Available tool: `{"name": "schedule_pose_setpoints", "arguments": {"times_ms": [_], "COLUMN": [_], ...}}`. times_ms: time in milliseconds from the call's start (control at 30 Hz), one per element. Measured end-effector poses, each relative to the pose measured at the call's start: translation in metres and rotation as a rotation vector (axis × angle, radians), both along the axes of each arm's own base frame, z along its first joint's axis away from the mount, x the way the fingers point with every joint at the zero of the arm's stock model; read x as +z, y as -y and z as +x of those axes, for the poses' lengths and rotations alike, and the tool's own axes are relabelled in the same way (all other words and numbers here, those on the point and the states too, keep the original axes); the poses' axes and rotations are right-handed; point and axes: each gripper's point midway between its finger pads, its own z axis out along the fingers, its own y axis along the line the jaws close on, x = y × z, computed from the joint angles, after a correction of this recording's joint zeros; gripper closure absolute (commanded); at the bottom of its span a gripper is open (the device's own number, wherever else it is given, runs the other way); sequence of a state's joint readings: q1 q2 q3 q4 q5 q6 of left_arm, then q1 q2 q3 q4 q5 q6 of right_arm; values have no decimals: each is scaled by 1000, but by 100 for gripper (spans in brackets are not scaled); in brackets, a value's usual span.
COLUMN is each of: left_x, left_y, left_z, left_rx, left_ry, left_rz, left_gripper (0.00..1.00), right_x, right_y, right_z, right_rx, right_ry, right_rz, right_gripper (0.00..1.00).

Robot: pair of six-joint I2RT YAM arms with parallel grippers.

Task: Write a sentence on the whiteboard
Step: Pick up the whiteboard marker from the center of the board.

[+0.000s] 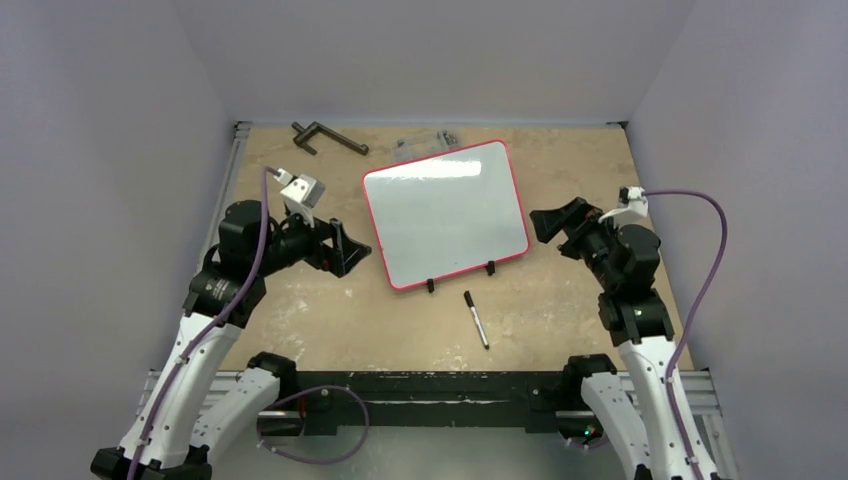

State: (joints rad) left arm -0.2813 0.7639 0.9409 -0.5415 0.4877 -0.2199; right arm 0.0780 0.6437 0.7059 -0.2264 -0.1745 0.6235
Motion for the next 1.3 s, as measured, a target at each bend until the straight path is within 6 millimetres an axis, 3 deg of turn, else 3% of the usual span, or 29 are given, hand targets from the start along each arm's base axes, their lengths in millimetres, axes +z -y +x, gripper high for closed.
{"name": "schedule_pose_setpoints", "arguments": {"times_ms": [333, 700, 833, 1067, 1300], "left_x": [-12, -26, -32, -33, -36], "left_y": [25, 41, 41, 40, 39], "left_z": [-18, -33, -33, -28, -26], "left_rx": [-126, -201, -197, -183, -175], "left_ry": [-29, -52, -63, -62, -69], "left_rz": [36, 106, 133, 153, 163], "left_gripper": [5, 11, 13, 15, 16], "right_x": [-38, -93, -105, -151, -177], "right_y": [25, 28, 26, 3, -59], "right_z": [-43, -82, -89, -103, -110], "right_rx": [-134, -142, -132, -9, 241], "right_ry": [-214, -548, -615, -760, -830], "right_rz": [-22, -59, -64, -73, -244], "right_gripper": [1, 1, 7, 8, 12]}}
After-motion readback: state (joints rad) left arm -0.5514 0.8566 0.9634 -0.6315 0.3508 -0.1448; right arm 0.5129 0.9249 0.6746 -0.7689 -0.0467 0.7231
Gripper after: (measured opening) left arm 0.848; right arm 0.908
